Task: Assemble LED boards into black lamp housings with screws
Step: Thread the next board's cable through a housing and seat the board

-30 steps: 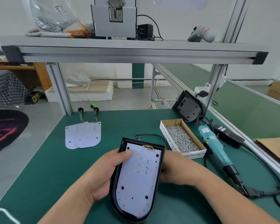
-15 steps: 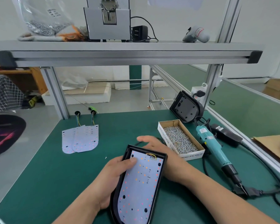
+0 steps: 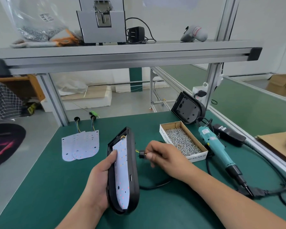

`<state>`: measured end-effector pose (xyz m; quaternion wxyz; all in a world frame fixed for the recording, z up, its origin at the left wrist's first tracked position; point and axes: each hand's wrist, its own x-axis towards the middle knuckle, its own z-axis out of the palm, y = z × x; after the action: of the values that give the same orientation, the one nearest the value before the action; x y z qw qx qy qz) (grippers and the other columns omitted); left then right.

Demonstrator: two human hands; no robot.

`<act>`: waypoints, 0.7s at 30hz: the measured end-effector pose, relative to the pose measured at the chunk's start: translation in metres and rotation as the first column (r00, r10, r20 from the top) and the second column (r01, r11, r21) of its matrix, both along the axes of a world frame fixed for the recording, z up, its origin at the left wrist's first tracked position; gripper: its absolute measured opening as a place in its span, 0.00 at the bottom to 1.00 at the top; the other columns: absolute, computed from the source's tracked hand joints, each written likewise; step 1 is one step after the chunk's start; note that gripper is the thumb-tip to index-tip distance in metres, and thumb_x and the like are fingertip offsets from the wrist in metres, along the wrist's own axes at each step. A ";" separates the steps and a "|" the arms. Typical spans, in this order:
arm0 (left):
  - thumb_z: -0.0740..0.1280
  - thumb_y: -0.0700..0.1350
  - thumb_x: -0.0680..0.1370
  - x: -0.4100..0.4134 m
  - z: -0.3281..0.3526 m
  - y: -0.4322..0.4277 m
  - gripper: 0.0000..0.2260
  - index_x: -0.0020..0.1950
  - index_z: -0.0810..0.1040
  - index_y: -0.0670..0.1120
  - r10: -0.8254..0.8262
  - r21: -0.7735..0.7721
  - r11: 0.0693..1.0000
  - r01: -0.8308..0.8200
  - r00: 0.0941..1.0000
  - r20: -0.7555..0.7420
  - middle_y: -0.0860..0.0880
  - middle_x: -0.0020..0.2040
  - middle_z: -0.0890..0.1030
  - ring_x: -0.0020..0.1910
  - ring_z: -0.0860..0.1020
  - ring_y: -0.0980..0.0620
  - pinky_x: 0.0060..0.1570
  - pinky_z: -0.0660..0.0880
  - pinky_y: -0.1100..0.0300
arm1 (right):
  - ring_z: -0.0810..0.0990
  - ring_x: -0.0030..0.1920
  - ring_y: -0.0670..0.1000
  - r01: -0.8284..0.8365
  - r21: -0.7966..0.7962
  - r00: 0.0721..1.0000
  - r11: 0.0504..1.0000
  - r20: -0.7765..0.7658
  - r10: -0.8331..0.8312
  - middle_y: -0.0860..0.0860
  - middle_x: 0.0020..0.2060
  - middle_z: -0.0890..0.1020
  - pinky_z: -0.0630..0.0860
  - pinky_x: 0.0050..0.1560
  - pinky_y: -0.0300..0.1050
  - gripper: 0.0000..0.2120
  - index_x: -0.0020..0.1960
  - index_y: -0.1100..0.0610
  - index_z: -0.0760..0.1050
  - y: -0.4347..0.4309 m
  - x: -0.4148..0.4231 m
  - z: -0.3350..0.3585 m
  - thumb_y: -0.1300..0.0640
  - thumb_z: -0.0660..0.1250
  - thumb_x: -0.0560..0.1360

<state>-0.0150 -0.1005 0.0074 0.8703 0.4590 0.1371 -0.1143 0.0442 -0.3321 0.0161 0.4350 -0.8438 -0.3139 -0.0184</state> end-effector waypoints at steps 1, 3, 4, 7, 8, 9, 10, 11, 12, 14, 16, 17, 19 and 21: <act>0.75 0.58 0.70 -0.001 0.000 0.000 0.22 0.49 0.89 0.40 -0.007 -0.003 1.000 0.007 1.000 0.007 0.38 0.41 0.85 0.32 0.84 0.40 0.31 0.81 0.51 | 0.78 0.37 0.43 0.042 -0.003 0.999 0.999 0.028 -0.042 0.47 0.35 0.83 0.74 0.39 0.43 0.07 0.47 0.48 0.75 0.001 0.002 0.000 0.55 0.68 0.84; 0.75 0.59 0.71 -0.004 -0.001 0.001 0.24 0.53 0.89 0.40 -0.018 -0.007 1.000 0.018 0.999 0.028 0.38 0.43 0.85 0.34 0.84 0.40 0.33 0.81 0.51 | 0.77 0.35 0.45 0.100 0.001 0.993 0.995 0.066 -0.100 0.48 0.34 0.82 0.71 0.36 0.41 0.06 0.47 0.49 0.75 0.003 0.004 0.000 0.56 0.68 0.83; 0.75 0.59 0.71 -0.005 -0.001 0.000 0.23 0.53 0.89 0.40 -0.021 -0.006 1.000 0.021 0.999 0.034 0.38 0.44 0.85 0.35 0.84 0.40 0.34 0.82 0.51 | 0.77 0.35 0.45 0.100 -0.001 0.992 0.995 0.073 -0.099 0.48 0.34 0.82 0.71 0.36 0.41 0.07 0.47 0.49 0.74 0.004 0.004 -0.001 0.56 0.68 0.83; 0.73 0.59 0.73 -0.006 -0.002 -0.001 0.24 0.56 0.88 0.39 -0.047 0.015 0.999 0.047 0.999 0.015 0.37 0.49 0.86 0.42 0.86 0.38 0.40 0.83 0.49 | 0.77 0.35 0.46 0.068 -0.016 0.996 0.998 0.055 -0.068 0.47 0.33 0.82 0.72 0.38 0.43 0.09 0.46 0.44 0.73 0.005 0.001 -0.007 0.54 0.67 0.83; 0.72 0.59 0.74 -0.008 0.000 -0.002 0.25 0.57 0.88 0.39 -0.074 0.027 0.997 0.074 0.997 0.016 0.36 0.51 0.86 0.44 0.86 0.38 0.42 0.84 0.49 | 0.78 0.36 0.45 0.065 -0.023 0.997 0.998 0.045 -0.064 0.46 0.34 0.83 0.73 0.39 0.45 0.09 0.46 0.43 0.72 0.003 0.000 -0.008 0.54 0.67 0.83; 0.73 0.59 0.73 -0.010 0.002 -0.003 0.25 0.56 0.88 0.38 -0.098 0.040 0.994 0.097 0.995 0.018 0.36 0.50 0.86 0.43 0.86 0.39 0.40 0.83 0.50 | 0.79 0.37 0.46 0.059 -0.034 0.998 0.998 0.034 -0.058 0.45 0.35 0.83 0.75 0.40 0.47 0.10 0.46 0.42 0.72 0.002 0.000 -0.009 0.54 0.67 0.83; 0.74 0.59 0.71 -0.011 0.004 -0.005 0.24 0.53 0.89 0.38 -0.119 0.053 0.992 0.118 0.993 0.020 0.37 0.46 0.86 0.39 0.86 0.40 0.36 0.82 0.53 | 0.80 0.38 0.46 0.052 -0.044 0.998 0.998 0.030 -0.051 0.44 0.36 0.84 0.77 0.42 0.48 0.10 0.45 0.43 0.73 0.001 0.000 -0.011 0.55 0.67 0.82; 0.76 0.57 0.70 -0.014 0.006 -0.007 0.22 0.51 0.88 0.38 -0.139 0.065 0.988 0.138 0.990 0.019 0.38 0.43 0.86 0.35 0.85 0.41 0.33 0.81 0.55 | 0.81 0.40 0.46 0.041 -0.046 0.999 0.998 0.031 -0.040 0.43 0.37 0.84 0.78 0.42 0.47 0.10 0.45 0.43 0.73 0.000 0.000 -0.011 0.55 0.67 0.82; 0.78 0.54 0.71 -0.016 0.008 -0.009 0.20 0.50 0.88 0.38 -0.166 0.080 0.983 0.164 0.986 0.024 0.38 0.42 0.85 0.34 0.84 0.41 0.32 0.81 0.55 | 0.82 0.41 0.45 0.031 -0.049 0.999 0.998 0.044 -0.029 0.42 0.39 0.84 0.78 0.42 0.44 0.09 0.45 0.44 0.74 0.000 0.000 -0.012 0.56 0.66 0.81; 0.76 0.51 0.75 -0.018 0.010 -0.011 0.18 0.55 0.86 0.38 -0.205 0.102 0.975 0.199 0.977 0.051 0.37 0.47 0.86 0.38 0.85 0.40 0.37 0.82 0.51 | 0.81 0.42 0.41 0.042 -0.068 0.993 0.997 0.115 -0.034 0.40 0.40 0.82 0.74 0.41 0.36 0.10 0.44 0.45 0.75 0.002 0.002 -0.013 0.60 0.66 0.80; 0.75 0.50 0.76 -0.019 0.010 -0.013 0.20 0.63 0.83 0.38 -0.226 0.085 0.972 0.219 0.971 0.081 0.34 0.57 0.85 0.48 0.86 0.37 0.46 0.84 0.45 | 0.78 0.40 0.41 0.084 -0.092 0.986 0.992 0.154 -0.070 0.41 0.39 0.79 0.72 0.39 0.37 0.13 0.42 0.45 0.72 0.004 0.004 -0.017 0.61 0.68 0.78; 0.74 0.49 0.77 -0.019 0.010 -0.013 0.20 0.65 0.82 0.39 -0.233 0.069 0.971 0.228 0.968 0.089 0.33 0.61 0.84 0.52 0.86 0.36 0.50 0.83 0.43 | 0.76 0.38 0.42 0.095 -0.095 0.987 0.991 0.138 -0.081 0.41 0.39 0.79 0.72 0.38 0.38 0.13 0.41 0.45 0.71 0.004 0.006 -0.018 0.61 0.69 0.76; 0.71 0.49 0.81 -0.018 0.008 -0.014 0.18 0.68 0.81 0.42 -0.264 0.050 0.964 0.261 0.959 0.100 0.34 0.66 0.82 0.60 0.84 0.34 0.55 0.82 0.42 | 0.74 0.37 0.41 0.098 -0.093 0.992 0.991 0.093 -0.089 0.41 0.38 0.78 0.70 0.37 0.38 0.11 0.42 0.45 0.71 0.004 0.010 -0.020 0.59 0.70 0.74; 0.70 0.50 0.82 -0.017 0.007 -0.015 0.18 0.69 0.80 0.43 -0.281 0.055 0.959 0.276 0.955 0.099 0.36 0.68 0.82 0.63 0.83 0.34 0.57 0.81 0.41 | 0.73 0.37 0.41 0.089 -0.071 0.994 0.994 0.074 -0.084 0.41 0.38 0.77 0.71 0.38 0.39 0.09 0.42 0.45 0.72 0.005 0.012 -0.020 0.58 0.70 0.72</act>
<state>-0.0324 -0.1156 0.0140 0.8421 0.4965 0.0272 -0.2086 0.0564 -0.3268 -0.0044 0.3910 -0.8709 -0.2927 -0.0554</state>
